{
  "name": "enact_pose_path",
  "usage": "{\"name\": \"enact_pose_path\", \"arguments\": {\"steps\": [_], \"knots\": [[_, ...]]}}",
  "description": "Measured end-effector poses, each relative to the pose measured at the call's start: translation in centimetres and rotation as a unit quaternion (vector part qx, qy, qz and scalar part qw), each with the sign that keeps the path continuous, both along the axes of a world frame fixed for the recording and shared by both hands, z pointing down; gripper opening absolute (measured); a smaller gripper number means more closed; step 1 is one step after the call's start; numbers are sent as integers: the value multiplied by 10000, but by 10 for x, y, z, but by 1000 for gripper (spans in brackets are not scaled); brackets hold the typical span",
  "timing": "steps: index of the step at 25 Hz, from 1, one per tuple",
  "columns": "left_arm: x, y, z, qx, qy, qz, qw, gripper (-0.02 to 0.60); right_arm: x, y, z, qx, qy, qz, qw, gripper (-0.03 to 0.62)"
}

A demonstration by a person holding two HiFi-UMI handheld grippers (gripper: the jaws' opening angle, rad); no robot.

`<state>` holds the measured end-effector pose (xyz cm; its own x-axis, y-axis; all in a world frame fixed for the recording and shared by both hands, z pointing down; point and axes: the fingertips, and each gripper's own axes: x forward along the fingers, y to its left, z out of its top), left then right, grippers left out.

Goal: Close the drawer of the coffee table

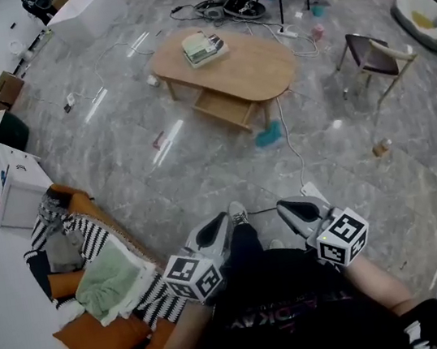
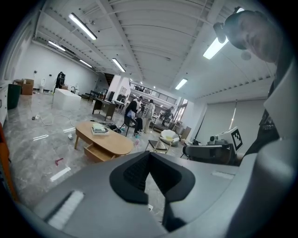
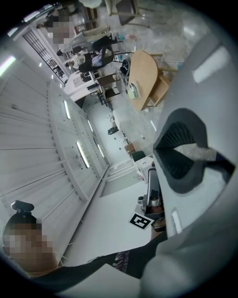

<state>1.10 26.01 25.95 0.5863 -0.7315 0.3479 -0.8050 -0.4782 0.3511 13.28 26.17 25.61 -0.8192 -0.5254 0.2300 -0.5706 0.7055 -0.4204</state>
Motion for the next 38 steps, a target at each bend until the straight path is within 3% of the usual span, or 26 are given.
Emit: {"name": "enact_pose_path", "arguments": {"steps": [9,16,23,32,38], "knots": [[-9,-36,4,105,-48,27,9999,5,-4,-35,9,-4,-69,134,9999,-2],[-41,-100,21,237,-103,173,9995,5,-27,-94,25,113,22,441,9990,-2],[-100,-202,33,352,-85,689,9970,5,-79,-178,33,1,161,1155,9932,-2],[-190,-330,35,409,-288,1451,9882,5,-156,-287,28,-76,281,2114,9770,-2],[-240,-384,42,475,-295,1692,9840,5,-192,-327,27,-3,487,2525,9664,-1]]}}
